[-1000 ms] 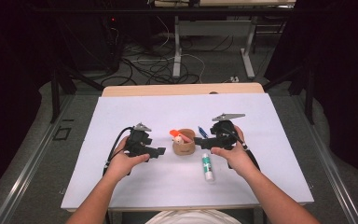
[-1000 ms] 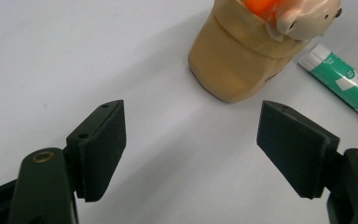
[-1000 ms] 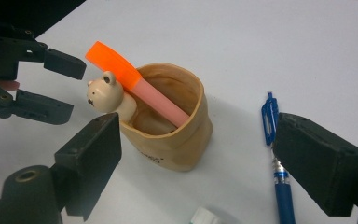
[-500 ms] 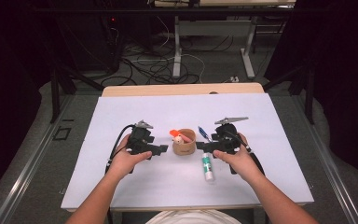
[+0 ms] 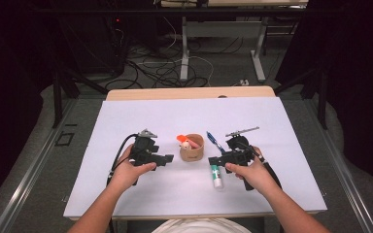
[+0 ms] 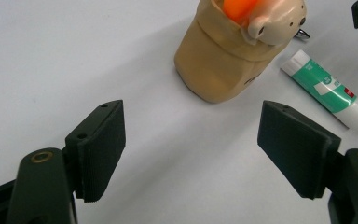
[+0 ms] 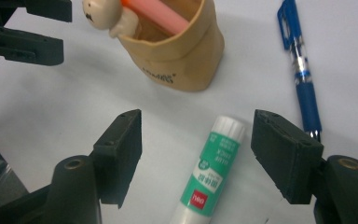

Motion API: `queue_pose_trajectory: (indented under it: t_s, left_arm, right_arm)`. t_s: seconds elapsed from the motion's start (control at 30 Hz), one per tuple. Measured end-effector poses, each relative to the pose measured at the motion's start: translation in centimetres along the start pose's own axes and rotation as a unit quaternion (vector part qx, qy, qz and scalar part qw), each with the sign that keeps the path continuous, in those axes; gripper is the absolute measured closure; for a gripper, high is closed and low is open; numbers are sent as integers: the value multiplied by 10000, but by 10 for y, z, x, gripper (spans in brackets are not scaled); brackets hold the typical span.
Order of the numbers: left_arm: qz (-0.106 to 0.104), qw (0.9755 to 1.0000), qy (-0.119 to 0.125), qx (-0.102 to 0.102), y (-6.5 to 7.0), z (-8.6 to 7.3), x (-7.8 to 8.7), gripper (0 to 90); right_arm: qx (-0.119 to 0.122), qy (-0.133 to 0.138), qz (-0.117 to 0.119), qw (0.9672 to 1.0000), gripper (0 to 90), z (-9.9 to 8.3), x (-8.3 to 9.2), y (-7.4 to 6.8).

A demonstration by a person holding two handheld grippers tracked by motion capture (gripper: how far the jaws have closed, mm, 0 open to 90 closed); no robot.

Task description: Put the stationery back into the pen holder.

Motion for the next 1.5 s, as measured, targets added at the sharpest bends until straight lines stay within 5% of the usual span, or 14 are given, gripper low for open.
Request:
queue_pose_trajectory:
  t_s: [0.33, 0.47, 0.53, 0.7, 0.9, 1.17, 1.23, 1.5]
  left_arm:
    - [-45, 10000, -13, 16, 9, -13, 5, 240]
    - [-68, 10000, -28, 36, 9, -16, 3, 240]
    - [-78, 9999, -49, 48, 9, -18, 1, 240]
    - [-121, 9999, -66, 44, 8, -20, -2, 240]
    - [-124, 9998, -124, 76, 7, -24, -5, 240]
    - [-142, 9997, -164, 82, 6, -25, -7, 240]
    - [-144, 9997, -155, 90, 6, -25, -8, 240]
    - [-148, 9997, -164, 78, 6, -26, -9, 240]
  right_arm:
    - [-476, -328, 203, 9981, 493, -15, -4, -2]
    - [-713, -618, 191, 9954, 530, -23, -9, 1]
    - [-931, -924, 128, 9913, 531, -29, -9, 2]
    - [-1155, -993, 150, 9882, 530, -32, -15, 6]
    - [-1211, -1193, 33, 9854, 526, -38, -21, 13]
    - [-1500, -1207, 171, 9811, 522, -40, -27, 11]
    - [-1395, -1198, 152, 9828, 522, -40, -29, 13]
    - [-1546, -1387, 165, 9781, 533, -45, -33, 11]
Point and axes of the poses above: each handheld gripper's, and its own axes: x roughly backward along the jaws, z roughly out of its top, y roughly to its right, the point moved 10 cm from there along -x, roughly forward along the jaws, and after that the axes turned 6 degrees about -y, right-handed, at the moved point
